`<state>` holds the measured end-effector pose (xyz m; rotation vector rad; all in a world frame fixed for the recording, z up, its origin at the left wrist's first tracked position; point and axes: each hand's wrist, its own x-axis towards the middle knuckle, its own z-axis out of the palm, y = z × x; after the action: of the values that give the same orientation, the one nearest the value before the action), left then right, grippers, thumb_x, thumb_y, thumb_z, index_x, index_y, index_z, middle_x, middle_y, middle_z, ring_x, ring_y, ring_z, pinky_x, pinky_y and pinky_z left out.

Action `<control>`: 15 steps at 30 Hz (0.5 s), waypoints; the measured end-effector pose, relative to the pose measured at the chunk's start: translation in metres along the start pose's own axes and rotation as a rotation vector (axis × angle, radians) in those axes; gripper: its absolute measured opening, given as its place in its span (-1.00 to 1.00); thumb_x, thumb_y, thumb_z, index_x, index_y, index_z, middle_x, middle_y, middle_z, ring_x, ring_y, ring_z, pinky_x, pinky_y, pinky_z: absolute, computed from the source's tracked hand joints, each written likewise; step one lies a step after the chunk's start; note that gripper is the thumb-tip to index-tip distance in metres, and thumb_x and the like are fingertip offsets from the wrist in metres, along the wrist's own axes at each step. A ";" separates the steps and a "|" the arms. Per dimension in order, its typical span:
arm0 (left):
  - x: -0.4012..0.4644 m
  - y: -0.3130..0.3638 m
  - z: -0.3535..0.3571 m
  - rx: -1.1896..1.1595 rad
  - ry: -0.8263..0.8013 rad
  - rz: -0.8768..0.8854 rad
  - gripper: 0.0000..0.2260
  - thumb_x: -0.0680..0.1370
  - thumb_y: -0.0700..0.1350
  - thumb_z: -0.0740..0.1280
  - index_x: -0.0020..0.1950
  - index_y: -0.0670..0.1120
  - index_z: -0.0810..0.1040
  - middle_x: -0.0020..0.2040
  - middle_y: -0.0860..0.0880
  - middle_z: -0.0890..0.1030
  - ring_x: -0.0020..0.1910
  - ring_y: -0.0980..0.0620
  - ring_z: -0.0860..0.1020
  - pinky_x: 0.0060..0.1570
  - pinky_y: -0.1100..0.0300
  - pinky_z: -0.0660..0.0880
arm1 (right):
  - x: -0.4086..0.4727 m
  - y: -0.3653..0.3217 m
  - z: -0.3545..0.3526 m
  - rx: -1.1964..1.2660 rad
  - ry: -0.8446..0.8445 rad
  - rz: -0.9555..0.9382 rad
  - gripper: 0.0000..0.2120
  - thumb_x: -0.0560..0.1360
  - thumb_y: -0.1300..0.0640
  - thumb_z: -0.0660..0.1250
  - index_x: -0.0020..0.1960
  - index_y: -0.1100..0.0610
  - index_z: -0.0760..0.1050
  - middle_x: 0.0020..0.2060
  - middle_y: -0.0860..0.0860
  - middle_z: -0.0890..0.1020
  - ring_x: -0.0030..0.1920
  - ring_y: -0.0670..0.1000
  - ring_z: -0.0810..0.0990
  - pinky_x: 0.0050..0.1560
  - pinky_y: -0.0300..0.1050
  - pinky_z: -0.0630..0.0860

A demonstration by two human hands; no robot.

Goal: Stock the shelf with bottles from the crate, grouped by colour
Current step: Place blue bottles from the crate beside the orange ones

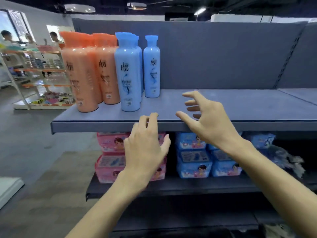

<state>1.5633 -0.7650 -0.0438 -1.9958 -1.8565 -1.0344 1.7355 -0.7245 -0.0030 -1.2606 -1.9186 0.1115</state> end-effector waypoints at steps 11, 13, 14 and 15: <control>-0.097 0.016 0.096 -0.167 -0.282 0.071 -0.53 0.47 -0.02 0.40 0.34 -0.09 0.40 0.12 -0.04 0.47 0.02 -0.09 0.52 -0.09 0.06 0.48 | -0.130 0.091 0.038 -0.075 -0.142 0.213 -0.50 0.51 -0.13 0.39 0.39 -0.01 0.39 0.10 -0.01 0.65 0.12 -0.01 0.62 0.12 0.04 0.57; -0.129 0.013 0.126 -0.157 -0.389 0.057 -0.54 0.48 -0.03 0.40 0.34 -0.10 0.40 0.13 -0.05 0.48 0.05 -0.09 0.52 -0.06 0.10 0.48 | -0.169 0.121 0.056 -0.099 -0.230 0.314 -0.49 0.52 -0.13 0.38 0.40 0.01 0.38 0.10 0.00 0.65 0.12 0.01 0.61 0.11 0.02 0.55; -0.147 0.012 0.141 -0.150 -0.455 0.045 -0.54 0.48 -0.04 0.39 0.33 -0.11 0.40 0.13 -0.06 0.48 0.06 -0.08 0.51 -0.06 0.11 0.48 | -0.189 0.136 0.067 -0.104 -0.274 0.365 -0.49 0.52 -0.13 0.37 0.40 0.01 0.38 0.10 0.00 0.64 0.12 0.01 0.61 0.10 0.02 0.55; -0.166 0.010 0.156 -0.144 -0.523 0.037 -0.55 0.48 -0.04 0.39 0.33 -0.11 0.40 0.13 -0.06 0.48 0.05 -0.08 0.52 -0.07 0.12 0.48 | -0.211 0.151 0.078 -0.109 -0.326 0.423 -0.50 0.53 -0.13 0.37 0.40 0.01 0.38 0.10 0.01 0.64 0.12 0.02 0.61 0.10 0.02 0.54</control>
<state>1.6335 -0.8029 -0.2569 -2.5669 -2.0146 -0.6930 1.8273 -0.7911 -0.2487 -1.7993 -1.9129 0.4595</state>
